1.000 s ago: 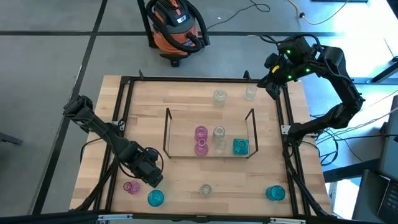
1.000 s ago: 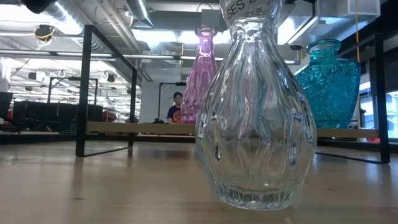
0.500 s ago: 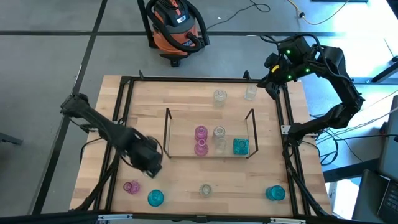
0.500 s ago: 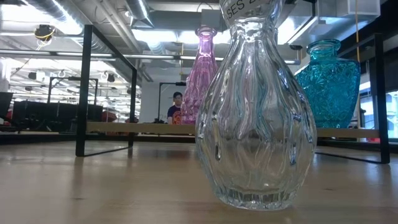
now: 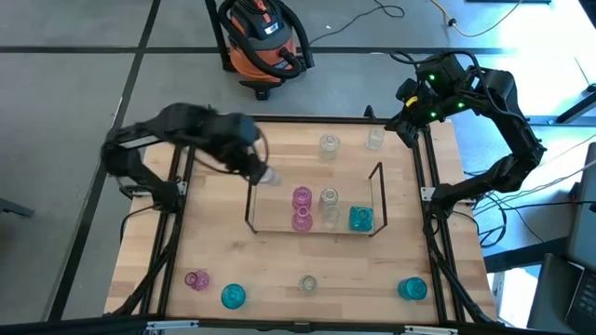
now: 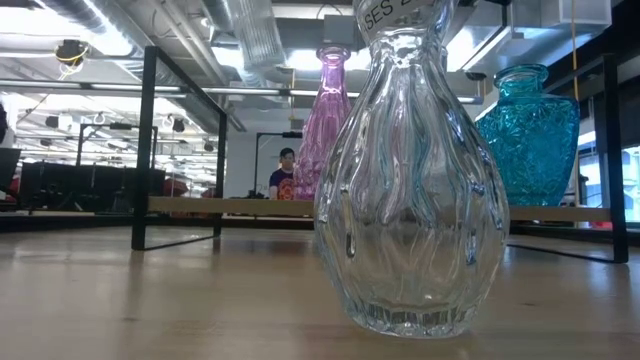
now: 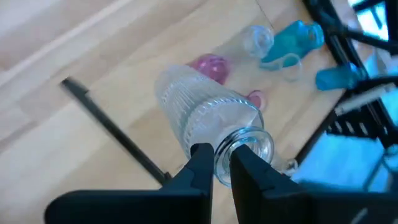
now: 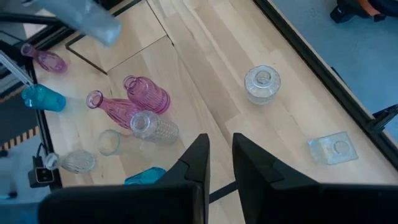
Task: Sort vases onto shelf
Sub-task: Put the transparent vase aligned with the other transparent vase on the shelf
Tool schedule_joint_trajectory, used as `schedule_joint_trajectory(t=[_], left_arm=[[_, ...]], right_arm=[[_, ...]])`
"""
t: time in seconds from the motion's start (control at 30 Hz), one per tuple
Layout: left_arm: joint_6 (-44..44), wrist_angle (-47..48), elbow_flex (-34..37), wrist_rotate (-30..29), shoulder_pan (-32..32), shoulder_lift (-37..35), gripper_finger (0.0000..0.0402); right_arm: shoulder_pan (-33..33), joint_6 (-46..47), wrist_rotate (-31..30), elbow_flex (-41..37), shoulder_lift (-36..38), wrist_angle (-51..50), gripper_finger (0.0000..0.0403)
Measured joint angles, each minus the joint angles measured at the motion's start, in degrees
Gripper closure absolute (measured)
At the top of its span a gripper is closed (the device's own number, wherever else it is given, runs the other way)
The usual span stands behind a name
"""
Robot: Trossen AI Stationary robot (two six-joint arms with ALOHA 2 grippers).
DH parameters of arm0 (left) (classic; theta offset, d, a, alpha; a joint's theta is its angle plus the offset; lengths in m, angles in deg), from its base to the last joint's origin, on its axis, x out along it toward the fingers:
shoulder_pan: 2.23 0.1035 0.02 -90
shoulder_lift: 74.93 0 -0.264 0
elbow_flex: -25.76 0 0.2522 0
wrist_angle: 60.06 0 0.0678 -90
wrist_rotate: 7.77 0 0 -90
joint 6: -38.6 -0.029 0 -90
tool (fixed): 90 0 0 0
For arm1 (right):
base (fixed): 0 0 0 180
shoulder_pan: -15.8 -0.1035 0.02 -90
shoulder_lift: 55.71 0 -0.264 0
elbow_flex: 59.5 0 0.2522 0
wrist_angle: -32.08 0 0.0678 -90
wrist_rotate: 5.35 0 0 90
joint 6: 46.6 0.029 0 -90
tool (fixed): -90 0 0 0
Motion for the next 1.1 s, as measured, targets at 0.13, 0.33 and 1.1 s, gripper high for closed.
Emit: schedule_joint_trajectory(t=[0.13,0.33,1.1], left_arm=[[-9.8,0.5,-3.4,2.4,4.0,3.5,0.0378],[-22.8,-7.3,-3.6,7.9,10.9,11.8,0.0378],[-41.4,-6.4,-19.0,13.1,14.6,36.5,0.0379]], right_arm=[[0.0,2.3,1.1,0.0,0.1,0.0,0.0352],[0.0,2.8,1.0,0.0,0.2,0.0,0.0352],[0.0,5.8,-1.2,0.0,0.4,-0.1,0.0352]])
